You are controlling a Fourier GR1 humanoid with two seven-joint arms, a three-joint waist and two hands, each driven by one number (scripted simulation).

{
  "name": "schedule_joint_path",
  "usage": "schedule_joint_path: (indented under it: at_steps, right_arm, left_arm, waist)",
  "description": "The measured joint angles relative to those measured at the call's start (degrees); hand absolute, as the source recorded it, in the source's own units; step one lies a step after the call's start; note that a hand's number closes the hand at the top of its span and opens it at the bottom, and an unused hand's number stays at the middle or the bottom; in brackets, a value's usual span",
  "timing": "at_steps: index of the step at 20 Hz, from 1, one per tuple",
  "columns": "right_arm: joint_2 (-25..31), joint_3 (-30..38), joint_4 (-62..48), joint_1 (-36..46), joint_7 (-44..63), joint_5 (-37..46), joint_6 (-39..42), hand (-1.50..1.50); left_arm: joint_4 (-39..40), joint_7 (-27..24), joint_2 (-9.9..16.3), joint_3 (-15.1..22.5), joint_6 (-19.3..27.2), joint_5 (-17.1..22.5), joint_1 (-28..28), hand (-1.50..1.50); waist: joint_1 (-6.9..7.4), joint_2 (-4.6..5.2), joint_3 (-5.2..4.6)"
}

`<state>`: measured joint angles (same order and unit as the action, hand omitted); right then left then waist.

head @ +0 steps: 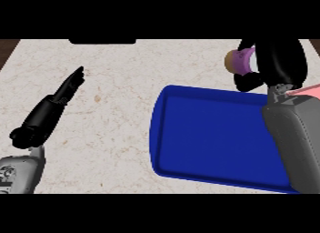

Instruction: Pick the can from the tray and place it in the cardboard box

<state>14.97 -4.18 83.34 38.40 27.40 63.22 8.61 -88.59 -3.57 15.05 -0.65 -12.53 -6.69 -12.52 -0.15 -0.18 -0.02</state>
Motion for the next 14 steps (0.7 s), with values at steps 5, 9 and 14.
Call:
schedule_joint_path:
  at_steps: [5, 9, 14]
  right_arm:
    - [1.8, 7.9, 2.9, 1.7, 6.9, 0.1, -2.0, 1.50]
    - [5.3, 13.9, 3.1, 1.3, 8.0, -1.0, -3.4, 1.50]
    - [10.9, 21.0, -0.9, 0.6, 5.3, -3.8, -4.6, 1.50]
  left_arm:
    - [-0.6, -0.2, -0.2, 0.1, 0.1, -0.3, 1.0, 0.00]
    - [-0.5, -0.6, -0.4, -0.1, 0.0, -0.6, 1.3, 0.00]
    - [0.4, -1.7, -0.8, -0.3, 0.1, -1.1, 1.2, 0.00]
  waist:
    - [-0.12, 0.00, 0.01]
    - [-0.08, 0.08, 0.01]
    - [0.08, 0.18, 0.01]
